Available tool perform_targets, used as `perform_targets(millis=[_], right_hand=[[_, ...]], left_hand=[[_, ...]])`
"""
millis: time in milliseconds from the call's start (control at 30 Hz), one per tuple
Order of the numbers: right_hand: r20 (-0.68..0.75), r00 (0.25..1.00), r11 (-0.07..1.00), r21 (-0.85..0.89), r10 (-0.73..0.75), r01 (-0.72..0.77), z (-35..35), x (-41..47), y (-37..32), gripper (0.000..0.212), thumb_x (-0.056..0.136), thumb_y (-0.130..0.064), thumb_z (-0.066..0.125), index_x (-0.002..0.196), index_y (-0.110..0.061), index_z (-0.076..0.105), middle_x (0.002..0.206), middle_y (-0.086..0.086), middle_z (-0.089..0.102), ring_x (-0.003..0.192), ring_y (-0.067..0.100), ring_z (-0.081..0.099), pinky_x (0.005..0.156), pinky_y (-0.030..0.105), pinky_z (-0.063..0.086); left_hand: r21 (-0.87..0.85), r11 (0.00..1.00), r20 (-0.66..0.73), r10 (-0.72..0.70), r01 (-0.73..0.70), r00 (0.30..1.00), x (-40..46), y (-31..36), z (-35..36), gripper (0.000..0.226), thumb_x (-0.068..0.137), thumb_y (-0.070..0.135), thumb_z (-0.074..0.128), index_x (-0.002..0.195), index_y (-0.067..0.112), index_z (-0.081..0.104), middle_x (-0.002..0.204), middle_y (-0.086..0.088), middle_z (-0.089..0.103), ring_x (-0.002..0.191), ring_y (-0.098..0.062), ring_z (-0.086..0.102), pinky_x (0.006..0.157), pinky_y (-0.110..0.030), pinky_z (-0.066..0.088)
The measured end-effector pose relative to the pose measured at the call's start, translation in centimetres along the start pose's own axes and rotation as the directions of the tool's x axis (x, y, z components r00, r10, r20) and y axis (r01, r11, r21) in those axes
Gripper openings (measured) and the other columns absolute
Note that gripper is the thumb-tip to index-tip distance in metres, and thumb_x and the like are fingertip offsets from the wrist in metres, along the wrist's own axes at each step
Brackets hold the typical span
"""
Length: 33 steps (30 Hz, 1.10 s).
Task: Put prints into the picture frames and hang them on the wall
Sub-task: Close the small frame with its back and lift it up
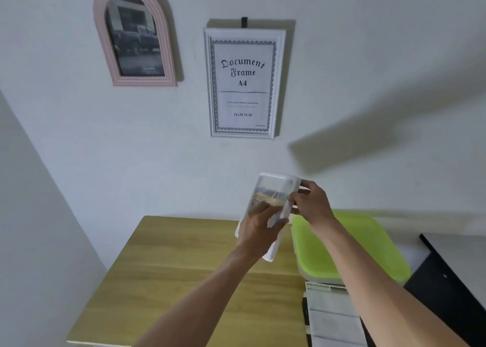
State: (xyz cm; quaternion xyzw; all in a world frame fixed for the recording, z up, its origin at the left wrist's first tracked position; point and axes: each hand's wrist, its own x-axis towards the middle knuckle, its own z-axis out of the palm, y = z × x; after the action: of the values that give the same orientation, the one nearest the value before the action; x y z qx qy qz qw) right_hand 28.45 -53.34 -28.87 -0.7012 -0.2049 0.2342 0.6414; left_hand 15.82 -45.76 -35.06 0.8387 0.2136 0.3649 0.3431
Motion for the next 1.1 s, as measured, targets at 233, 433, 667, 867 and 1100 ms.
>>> perform_targets(millis=[233, 433, 667, 867, 1100], right_hand=[[-0.063, 0.985, 0.987, 0.011, -0.161, 0.162, -6.5, 1.6, -5.9, 0.043, 0.088, 0.005, 0.058, 0.12, -0.023, 0.061, 0.105, 0.007, 0.069, 0.088, 0.023, 0.067, 0.08, 0.045, 0.059], [-0.087, 0.945, 0.946, 0.049, -0.317, 0.321, -7.9, 3.2, -11.5, 0.042, 0.093, 0.002, 0.057, 0.12, -0.029, 0.061, 0.1, -0.006, 0.068, 0.091, 0.016, 0.066, 0.069, 0.028, 0.053], [0.018, 0.872, 0.818, -0.338, -0.489, 0.466, -10.4, 5.3, -18.4, 0.056, 0.098, -0.029, 0.058, 0.141, -0.056, 0.035, 0.107, -0.009, 0.067, 0.096, 0.008, 0.067, 0.082, 0.029, 0.051], [-0.077, 0.825, 0.797, -0.321, -0.559, 0.511, -13.3, 8.4, -21.1, 0.063, 0.092, -0.018, 0.069, 0.142, -0.045, 0.044, 0.1, -0.001, 0.069, 0.093, 0.018, 0.069, 0.09, 0.042, 0.057], [-0.203, 0.741, 0.763, -0.28, -0.641, 0.583, -16.5, 12.4, -25.8, 0.041, 0.085, -0.015, 0.075, 0.123, -0.026, 0.063, 0.097, -0.003, 0.071, 0.094, 0.02, 0.07, 0.091, 0.044, 0.056]], left_hand=[[0.115, 0.991, -0.134, -0.056, 0.072, 0.989, 8.3, 1.9, -2.6, 0.05, 0.097, 0.03, 0.055, 0.144, 0.017, 0.044, 0.132, -0.005, 0.049, 0.115, -0.021, 0.054, 0.089, -0.039, 0.052], [-0.169, 0.985, -0.03, 0.016, -0.021, 0.999, 15.1, 6.2, -6.8, 0.034, 0.097, 0.021, 0.055, 0.128, 0.033, 0.061, 0.092, 0.008, 0.074, 0.08, -0.005, 0.067, 0.061, -0.01, 0.047], [-0.374, 0.927, -0.066, -0.028, 0.001, 0.997, 22.5, 10.3, -7.4, 0.036, 0.084, 0.028, 0.073, 0.119, 0.031, 0.067, 0.085, 0.004, 0.074, 0.078, -0.014, 0.069, 0.07, -0.033, 0.054], [-0.318, 0.944, -0.111, 0.054, -0.087, 0.992, 26.4, 14.2, -7.0, 0.04, 0.086, 0.029, 0.072, 0.124, 0.018, 0.064, 0.077, 0.01, 0.069, 0.073, 0.001, 0.064, 0.071, -0.015, 0.05], [-0.221, 0.961, -0.208, 0.119, -0.165, 0.971, 30.9, 19.9, -5.8, 0.036, 0.09, 0.031, 0.067, 0.123, 0.018, 0.065, 0.081, 0.008, 0.069, 0.071, -0.001, 0.061, 0.063, -0.015, 0.044]])
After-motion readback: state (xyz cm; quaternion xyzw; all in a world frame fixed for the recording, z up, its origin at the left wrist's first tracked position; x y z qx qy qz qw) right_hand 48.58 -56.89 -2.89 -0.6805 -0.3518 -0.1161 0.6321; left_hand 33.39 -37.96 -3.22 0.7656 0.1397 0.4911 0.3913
